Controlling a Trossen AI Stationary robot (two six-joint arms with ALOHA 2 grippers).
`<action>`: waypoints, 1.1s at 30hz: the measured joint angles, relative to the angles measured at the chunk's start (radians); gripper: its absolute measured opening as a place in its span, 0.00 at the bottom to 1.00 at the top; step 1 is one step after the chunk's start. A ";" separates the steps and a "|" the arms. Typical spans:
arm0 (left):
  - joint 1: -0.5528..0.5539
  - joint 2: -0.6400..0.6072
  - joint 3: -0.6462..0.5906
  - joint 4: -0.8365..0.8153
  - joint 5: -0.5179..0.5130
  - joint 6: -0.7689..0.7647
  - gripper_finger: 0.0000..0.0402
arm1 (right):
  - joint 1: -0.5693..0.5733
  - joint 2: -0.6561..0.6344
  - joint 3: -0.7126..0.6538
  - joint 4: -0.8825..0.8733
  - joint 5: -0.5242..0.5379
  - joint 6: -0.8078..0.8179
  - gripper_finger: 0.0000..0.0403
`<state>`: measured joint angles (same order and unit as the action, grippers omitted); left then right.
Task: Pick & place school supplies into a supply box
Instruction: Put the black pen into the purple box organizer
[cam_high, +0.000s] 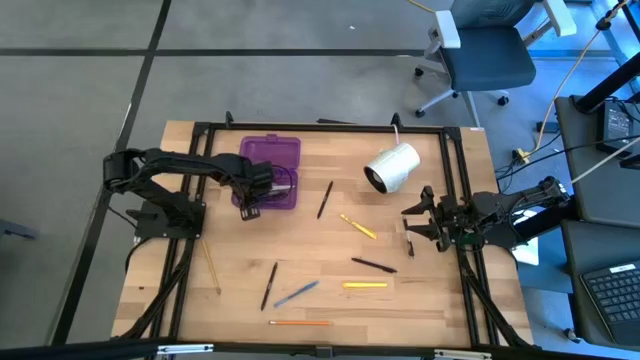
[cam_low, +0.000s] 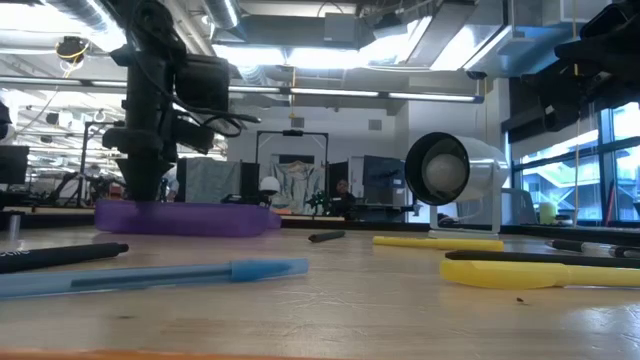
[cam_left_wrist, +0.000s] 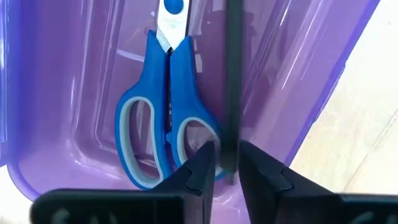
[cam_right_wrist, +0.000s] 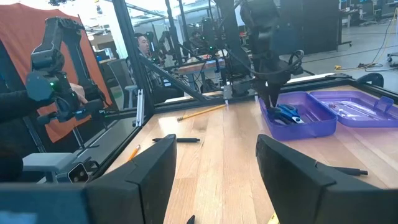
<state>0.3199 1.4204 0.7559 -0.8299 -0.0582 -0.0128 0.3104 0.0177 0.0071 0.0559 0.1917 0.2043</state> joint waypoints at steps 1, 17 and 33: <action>0.000 0.000 0.000 0.000 0.000 0.000 0.18 | 0.000 0.000 0.000 0.000 0.000 0.000 0.56; 0.002 -0.269 0.023 0.091 0.083 -0.004 0.24 | 0.000 -0.001 0.000 0.096 -0.008 0.007 0.56; 0.032 -0.562 -0.275 0.751 0.322 -0.037 0.24 | 0.000 0.171 0.177 0.224 0.141 -0.219 0.56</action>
<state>0.3515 0.8583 0.4813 -0.0791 0.2642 -0.0495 0.3099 0.1884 0.1843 0.2798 0.3325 -0.0148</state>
